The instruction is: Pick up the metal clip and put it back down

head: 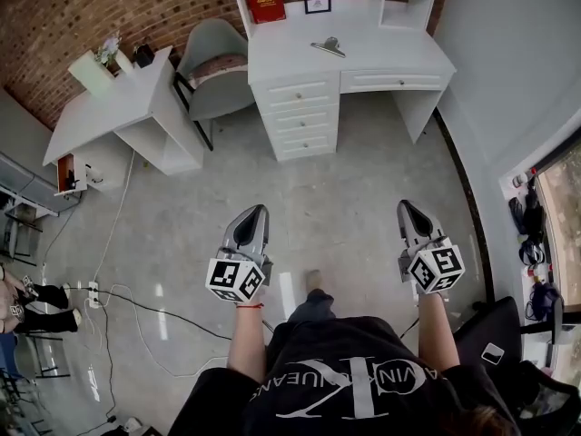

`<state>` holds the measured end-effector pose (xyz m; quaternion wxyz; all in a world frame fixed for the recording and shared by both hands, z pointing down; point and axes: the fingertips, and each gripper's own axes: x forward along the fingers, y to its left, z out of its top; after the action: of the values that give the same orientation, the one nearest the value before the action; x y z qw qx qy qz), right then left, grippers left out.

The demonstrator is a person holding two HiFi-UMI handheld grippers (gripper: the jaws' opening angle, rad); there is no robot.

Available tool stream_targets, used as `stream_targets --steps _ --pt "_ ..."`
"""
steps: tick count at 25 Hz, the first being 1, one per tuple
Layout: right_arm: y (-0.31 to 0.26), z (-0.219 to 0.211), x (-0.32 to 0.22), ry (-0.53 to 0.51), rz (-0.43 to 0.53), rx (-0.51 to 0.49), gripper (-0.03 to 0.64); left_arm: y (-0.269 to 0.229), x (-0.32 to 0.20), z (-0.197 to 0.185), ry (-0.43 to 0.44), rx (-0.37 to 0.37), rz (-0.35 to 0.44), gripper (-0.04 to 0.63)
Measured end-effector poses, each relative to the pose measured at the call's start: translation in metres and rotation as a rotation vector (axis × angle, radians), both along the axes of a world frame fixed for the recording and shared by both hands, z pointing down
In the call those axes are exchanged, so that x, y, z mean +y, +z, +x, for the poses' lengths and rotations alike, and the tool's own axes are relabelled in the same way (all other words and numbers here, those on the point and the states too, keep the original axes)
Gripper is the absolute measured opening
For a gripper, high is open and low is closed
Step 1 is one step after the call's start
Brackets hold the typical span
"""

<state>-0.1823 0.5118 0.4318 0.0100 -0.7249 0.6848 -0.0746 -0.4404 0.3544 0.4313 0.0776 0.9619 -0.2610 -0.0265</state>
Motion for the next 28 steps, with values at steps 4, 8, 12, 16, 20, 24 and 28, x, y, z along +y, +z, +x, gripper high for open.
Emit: stream_targets --steps 4,8,12,16,20,24,28 --pt "0.000 0.017 -0.033 0.025 -0.012 -0.015 0.014 -0.008 -0.042 0.016 0.017 -0.001 0.007 0.011" --pt "0.006 0.029 -0.064 0.062 -0.035 -0.022 0.014 -0.009 -0.081 0.030 0.040 0.014 -0.009 0.011" --pt "0.007 0.041 -0.090 0.089 -0.030 -0.034 0.014 -0.008 -0.109 0.047 0.079 0.014 -0.012 0.011" --pt "0.007 0.050 -0.111 0.101 -0.012 -0.039 0.014 -0.007 -0.130 0.059 0.099 0.007 0.008 0.011" --pt "0.009 0.056 -0.128 0.104 -0.018 -0.029 0.014 -0.005 -0.145 0.068 0.108 0.016 0.005 0.011" --pt "0.009 0.065 -0.138 0.110 -0.015 -0.045 0.044 -0.003 -0.160 0.074 0.096 0.005 0.002 0.011" --pt "0.013 0.077 -0.149 0.110 -0.018 -0.063 0.071 0.007 -0.167 0.088 0.107 -0.014 -0.010 0.011"
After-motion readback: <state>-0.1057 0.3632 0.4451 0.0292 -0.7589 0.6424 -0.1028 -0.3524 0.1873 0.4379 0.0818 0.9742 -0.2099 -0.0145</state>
